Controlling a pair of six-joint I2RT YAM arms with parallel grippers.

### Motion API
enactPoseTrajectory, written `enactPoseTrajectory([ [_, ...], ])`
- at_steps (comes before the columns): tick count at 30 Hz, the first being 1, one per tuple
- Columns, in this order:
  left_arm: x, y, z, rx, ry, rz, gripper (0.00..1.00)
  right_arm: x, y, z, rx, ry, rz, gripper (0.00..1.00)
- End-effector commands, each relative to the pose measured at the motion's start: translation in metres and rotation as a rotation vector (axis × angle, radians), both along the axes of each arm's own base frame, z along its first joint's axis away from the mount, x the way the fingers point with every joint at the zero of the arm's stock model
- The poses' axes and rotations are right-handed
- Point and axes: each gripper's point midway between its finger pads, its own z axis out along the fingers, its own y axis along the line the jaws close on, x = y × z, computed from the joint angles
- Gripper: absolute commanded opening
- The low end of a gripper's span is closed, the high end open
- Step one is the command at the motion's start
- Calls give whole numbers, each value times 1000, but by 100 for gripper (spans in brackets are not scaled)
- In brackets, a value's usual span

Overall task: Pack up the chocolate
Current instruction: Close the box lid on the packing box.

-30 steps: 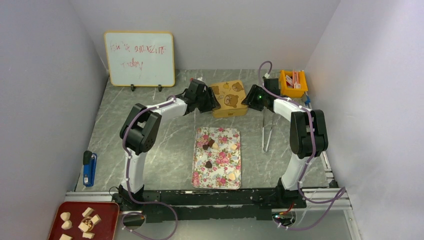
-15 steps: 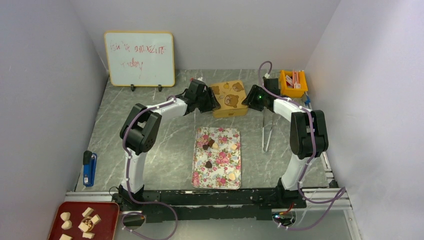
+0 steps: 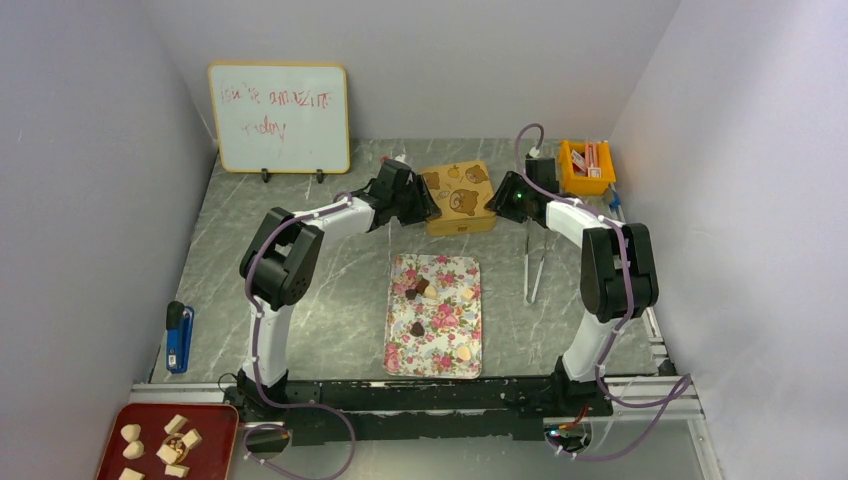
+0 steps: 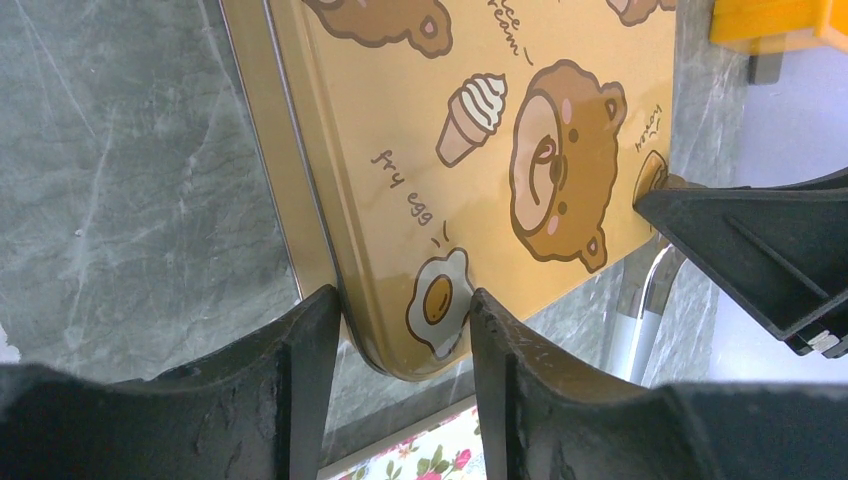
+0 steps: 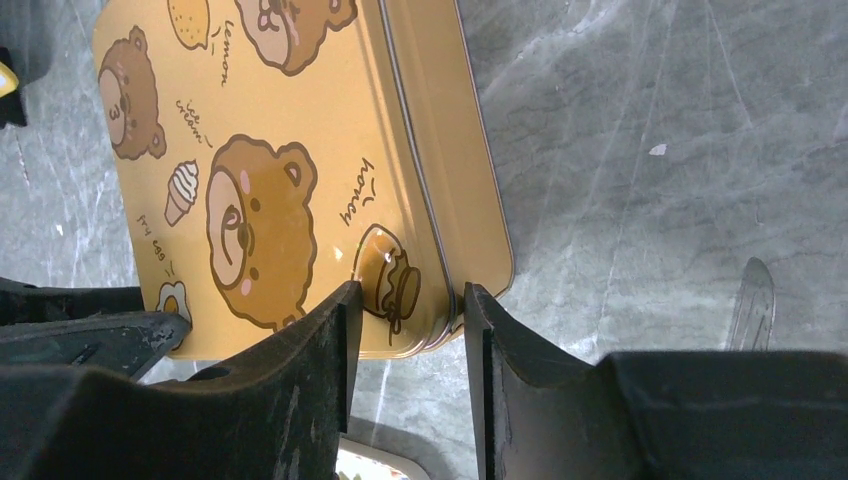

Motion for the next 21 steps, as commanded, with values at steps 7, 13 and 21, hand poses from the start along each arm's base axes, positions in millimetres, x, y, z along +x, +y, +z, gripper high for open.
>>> enactPoseTrajectory([
  [7,-58,-15,-55,73,153,-130,51,-71,13,-68,-43,269,48,30],
  [13,-63,-16,-59,84,160,-147,51,-77,15,-74,-49,289,53,28],
  [21,-68,-13,-57,108,155,-153,55,-78,16,-71,-57,283,44,34],
])
